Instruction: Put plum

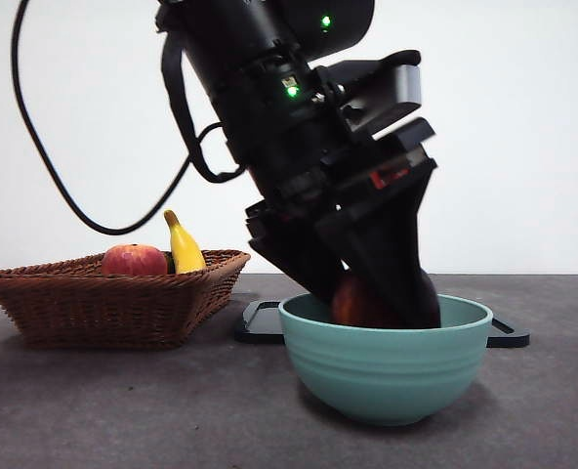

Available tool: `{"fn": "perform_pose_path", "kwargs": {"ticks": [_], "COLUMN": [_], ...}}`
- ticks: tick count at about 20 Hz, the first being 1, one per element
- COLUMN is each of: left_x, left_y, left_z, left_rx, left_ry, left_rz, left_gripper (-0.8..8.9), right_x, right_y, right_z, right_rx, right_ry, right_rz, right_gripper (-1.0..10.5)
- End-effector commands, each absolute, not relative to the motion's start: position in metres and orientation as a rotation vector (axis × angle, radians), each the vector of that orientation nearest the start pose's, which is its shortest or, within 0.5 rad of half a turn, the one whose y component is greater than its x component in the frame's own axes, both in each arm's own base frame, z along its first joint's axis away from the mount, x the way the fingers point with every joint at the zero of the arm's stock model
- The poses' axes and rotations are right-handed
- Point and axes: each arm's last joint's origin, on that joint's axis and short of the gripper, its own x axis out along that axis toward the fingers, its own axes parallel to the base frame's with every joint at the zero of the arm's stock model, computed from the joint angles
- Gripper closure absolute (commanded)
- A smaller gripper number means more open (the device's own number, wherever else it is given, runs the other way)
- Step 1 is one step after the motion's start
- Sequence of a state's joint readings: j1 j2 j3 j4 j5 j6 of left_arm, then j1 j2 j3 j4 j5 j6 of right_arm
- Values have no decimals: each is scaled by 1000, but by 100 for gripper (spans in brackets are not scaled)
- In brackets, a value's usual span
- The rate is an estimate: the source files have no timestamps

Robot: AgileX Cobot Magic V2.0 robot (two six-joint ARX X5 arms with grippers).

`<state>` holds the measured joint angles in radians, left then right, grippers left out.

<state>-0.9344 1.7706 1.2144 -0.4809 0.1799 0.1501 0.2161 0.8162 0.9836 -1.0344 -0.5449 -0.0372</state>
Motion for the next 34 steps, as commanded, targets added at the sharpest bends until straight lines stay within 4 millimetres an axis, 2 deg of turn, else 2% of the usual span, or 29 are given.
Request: {"fn": "perform_pose_path", "kwargs": {"ticks": [1, 9, 12, 14, 20, 28, 32, 34], "left_x": [211, 210, 209, 208, 204, 206, 205, 205], "left_y": [-303, -306, -307, -309, -310, -303, -286, -267], "left_z": [196, 189, 183, 180, 187, 232, 276, 303], "left_rx": [577, 649, 658, 664, 654, 602, 562, 494], "left_ry": [910, 892, 910, 919, 903, 804, 723, 657], "left_rz": [-1096, -1135, -1137, -1141, -1146, -1135, -1064, -1025], "left_gripper": [516, 501, 431, 430, 430, 430, 431, 431], "right_x": [126, 126, 126, 126, 126, 126, 126, 126], "right_y": [43, 43, 43, 43, 43, 43, 43, 43], "right_z": [331, 331, 331, 331, 331, 331, 331, 331], "right_rx": [109, 108, 108, 109, 108, 108, 108, 108], "right_ry": [841, 838, 838, 838, 838, 838, 838, 838], "right_rz": [730, 730, 730, 730, 730, 730, 730, 730], "right_gripper": [567, 567, 567, 567, 567, 567, 567, 567]}}
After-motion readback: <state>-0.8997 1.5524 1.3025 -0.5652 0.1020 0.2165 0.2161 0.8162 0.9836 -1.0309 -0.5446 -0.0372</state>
